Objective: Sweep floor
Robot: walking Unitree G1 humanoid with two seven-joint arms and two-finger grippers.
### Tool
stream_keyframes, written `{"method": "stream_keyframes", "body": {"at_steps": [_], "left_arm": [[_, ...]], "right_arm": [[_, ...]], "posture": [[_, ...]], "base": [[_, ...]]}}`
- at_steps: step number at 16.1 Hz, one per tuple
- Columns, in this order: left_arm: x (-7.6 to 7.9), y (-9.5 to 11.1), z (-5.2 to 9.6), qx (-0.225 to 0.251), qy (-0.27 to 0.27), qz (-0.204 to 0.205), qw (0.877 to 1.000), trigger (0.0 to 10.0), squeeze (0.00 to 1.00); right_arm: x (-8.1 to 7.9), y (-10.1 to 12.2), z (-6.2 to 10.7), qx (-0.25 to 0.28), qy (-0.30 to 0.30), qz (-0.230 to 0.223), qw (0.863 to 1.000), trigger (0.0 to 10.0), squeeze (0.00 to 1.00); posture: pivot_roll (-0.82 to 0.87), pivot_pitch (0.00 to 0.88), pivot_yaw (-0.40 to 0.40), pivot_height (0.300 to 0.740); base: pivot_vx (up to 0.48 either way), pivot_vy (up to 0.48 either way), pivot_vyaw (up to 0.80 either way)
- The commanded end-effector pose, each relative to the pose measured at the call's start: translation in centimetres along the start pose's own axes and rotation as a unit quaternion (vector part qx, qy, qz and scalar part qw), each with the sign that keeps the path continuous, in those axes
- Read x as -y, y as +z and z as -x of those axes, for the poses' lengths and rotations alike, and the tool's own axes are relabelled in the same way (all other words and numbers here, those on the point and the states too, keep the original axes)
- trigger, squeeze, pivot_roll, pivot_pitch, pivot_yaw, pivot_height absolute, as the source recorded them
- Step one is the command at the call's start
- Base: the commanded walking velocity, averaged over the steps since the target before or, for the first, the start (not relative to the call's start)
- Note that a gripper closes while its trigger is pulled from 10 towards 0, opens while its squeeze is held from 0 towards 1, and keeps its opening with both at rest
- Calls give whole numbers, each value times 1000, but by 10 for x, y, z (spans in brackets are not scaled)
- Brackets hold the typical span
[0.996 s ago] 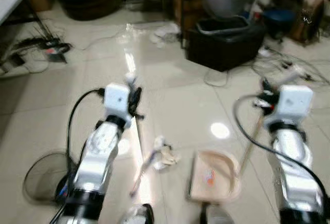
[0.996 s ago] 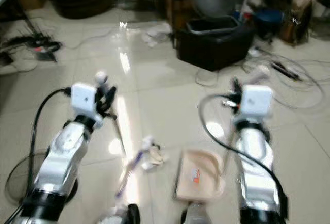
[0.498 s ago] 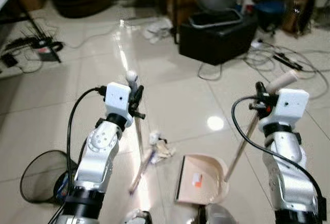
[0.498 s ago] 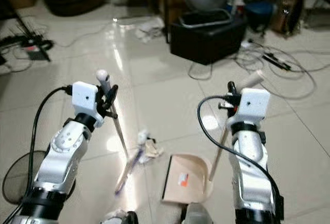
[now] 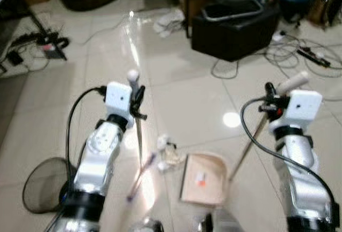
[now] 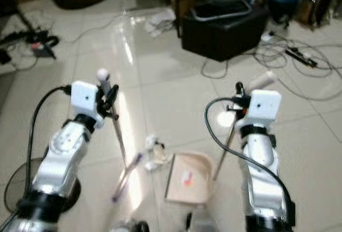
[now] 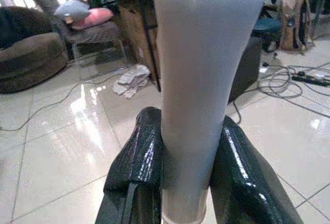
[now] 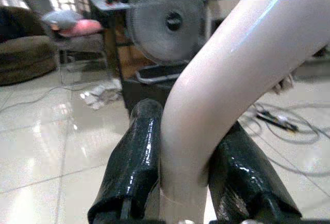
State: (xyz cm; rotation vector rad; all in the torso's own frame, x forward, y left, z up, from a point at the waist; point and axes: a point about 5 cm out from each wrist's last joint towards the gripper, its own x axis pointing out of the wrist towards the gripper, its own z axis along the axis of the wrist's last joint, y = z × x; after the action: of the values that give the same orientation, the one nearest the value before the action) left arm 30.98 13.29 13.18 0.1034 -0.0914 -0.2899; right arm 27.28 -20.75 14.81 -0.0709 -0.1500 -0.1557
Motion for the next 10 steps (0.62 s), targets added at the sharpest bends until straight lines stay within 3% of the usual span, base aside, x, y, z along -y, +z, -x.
{"method": "stream_keyframes", "body": {"at_steps": [1, 6, 10], "left_arm": [[-6, 7, -1, 17, 9, -6, 1000, 10000, 0], [-8, 8, -3, 20, 15, -6, 1000, 10000, 0], [-10, 8, -3, 21, 15, -7, 1000, 10000, 0]], "right_arm": [[-3, 11, -2, 27, 10, 10, 1000, 10000, 0], [-1, 13, -6, 30, 17, 25, 999, 10000, 0], [-4, 13, -6, 35, 21, 26, 999, 10000, 0]], "posture": [[-74, 134, 94, 740], [-76, 131, 90, 740], [-72, 133, 93, 740]], "base": [[319, 0, 0], [321, 0, 0], [322, 0, 730]]}}
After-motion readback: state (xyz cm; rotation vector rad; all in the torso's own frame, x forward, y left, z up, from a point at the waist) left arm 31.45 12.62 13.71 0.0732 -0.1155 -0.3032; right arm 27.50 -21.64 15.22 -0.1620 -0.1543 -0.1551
